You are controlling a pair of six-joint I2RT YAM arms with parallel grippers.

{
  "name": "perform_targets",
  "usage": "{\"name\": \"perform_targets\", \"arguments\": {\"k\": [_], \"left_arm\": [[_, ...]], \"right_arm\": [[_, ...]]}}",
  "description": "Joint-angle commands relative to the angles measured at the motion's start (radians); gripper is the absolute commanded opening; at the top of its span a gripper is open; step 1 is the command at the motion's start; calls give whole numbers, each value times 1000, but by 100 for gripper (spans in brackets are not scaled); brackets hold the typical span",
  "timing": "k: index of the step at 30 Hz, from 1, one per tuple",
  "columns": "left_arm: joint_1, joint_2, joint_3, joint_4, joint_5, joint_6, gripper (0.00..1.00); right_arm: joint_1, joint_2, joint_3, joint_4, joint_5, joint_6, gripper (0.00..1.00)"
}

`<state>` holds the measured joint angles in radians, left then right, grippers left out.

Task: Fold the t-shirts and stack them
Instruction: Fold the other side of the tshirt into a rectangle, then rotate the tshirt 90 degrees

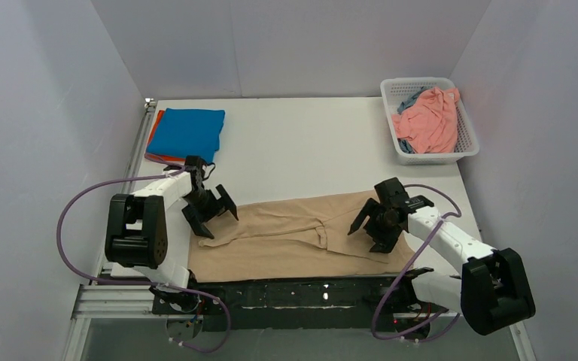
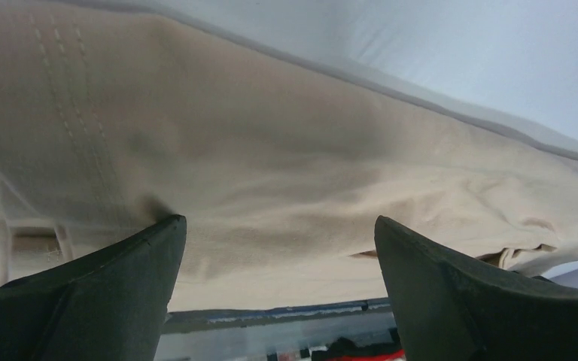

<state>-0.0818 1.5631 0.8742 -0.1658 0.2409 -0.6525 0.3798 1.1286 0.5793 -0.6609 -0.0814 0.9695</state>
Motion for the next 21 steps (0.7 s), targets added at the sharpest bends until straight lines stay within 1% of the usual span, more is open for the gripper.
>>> {"name": "perform_targets", "arguments": {"k": [1, 5, 8, 10, 13, 16, 17, 19, 20, 21], "left_arm": [[40, 56, 2, -132, -93, 36, 98], [106, 114, 45, -126, -117, 48, 98], [122, 170, 91, -109, -127, 51, 98], [122, 207, 122, -114, -92, 22, 98], [116, 208, 96, -81, -3, -31, 98], [97, 136, 22, -79, -4, -63, 98], [97, 110, -3, -100, 1, -98, 98], [42, 56, -51, -118, 79, -175, 98], [4, 25, -75, -122, 78, -209, 98], [-47, -5, -91, -134, 47, -233, 98]], "right_arm": [[-46, 65, -6, 68, 4, -19, 88], [-84, 168, 24, 139, -42, -55, 88], [-109, 286, 103, 178, -100, -129, 87], [-135, 375, 184, 180, -115, -169, 86], [-158, 515, 355, 134, -135, -223, 83], [-159, 647, 578, 96, -159, -251, 82], [-159, 712, 648, 76, -164, -254, 81], [-158, 819, 801, 25, -153, -260, 80], [-157, 876, 875, 5, -153, -262, 80], [-157, 928, 946, -13, -155, -263, 80]]}}
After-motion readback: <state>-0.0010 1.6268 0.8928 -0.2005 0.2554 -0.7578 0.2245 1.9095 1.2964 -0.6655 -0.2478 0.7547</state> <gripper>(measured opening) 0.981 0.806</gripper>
